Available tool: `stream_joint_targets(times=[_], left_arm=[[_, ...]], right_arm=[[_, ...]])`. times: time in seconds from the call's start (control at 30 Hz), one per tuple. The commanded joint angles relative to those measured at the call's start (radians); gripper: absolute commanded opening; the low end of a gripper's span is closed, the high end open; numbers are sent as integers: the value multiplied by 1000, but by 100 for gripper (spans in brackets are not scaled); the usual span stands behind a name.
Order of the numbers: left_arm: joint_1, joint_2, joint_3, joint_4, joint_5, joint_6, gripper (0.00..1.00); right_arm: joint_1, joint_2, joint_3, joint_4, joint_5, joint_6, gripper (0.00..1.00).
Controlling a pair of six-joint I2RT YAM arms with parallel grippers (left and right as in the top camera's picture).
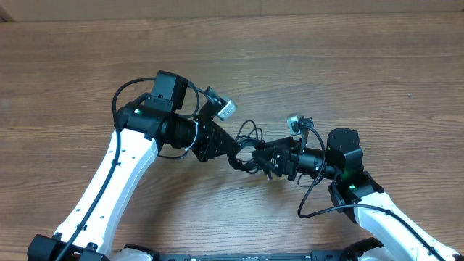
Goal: Untangle cables
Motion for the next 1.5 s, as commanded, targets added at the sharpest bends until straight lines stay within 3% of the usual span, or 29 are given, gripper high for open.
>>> stream_joint_targets(times=[0.0,0.07,0.13,0.2,0.37,0.6,0.73,0.83,0.97,1.03,1.13,1.17,1.4,1.43,1.47], left_arm=[[-11,-8,14,0,51,91,4],[-10,-8,14,12,37,87,7],[-10,-8,14,41,-10,10,22],[-10,-8,14,77,-80,-120,29],[-13,-8,14,123,-245,-467,30],[-37,-8,14,104,-248,-494,21],[-72,-8,13,111,-299,-515,21],[-106,-8,12,119,-398,-592,26],[-158,-8,-6,171,-416,-618,34],[-183,-8,-14,190,-425,-618,32],[-208,-8,-18,197,-481,-629,7],[-210,-8,-18,196,-510,-643,4],[-206,-8,-18,201,-612,-746,4],[-206,-8,-18,201,-620,-782,4],[-206,-8,-18,200,-630,-829,4]], right_arm=[[5,-5,10,11,-73,-3,26],[5,-5,10,3,-67,5,13],[5,-5,10,0,-45,48,4],[5,-5,10,0,3,139,4],[5,-5,10,0,105,278,4],[5,-5,10,-3,185,400,4],[6,-5,10,-3,185,446,5],[6,-5,10,-2,184,485,7],[6,-5,10,6,184,520,7],[6,-5,10,19,183,534,7],[6,-5,10,27,177,533,7],[6,-5,10,26,174,533,7],[6,-5,10,27,166,534,8],[6,-5,10,27,166,533,14],[6,-5,10,27,167,533,31]])
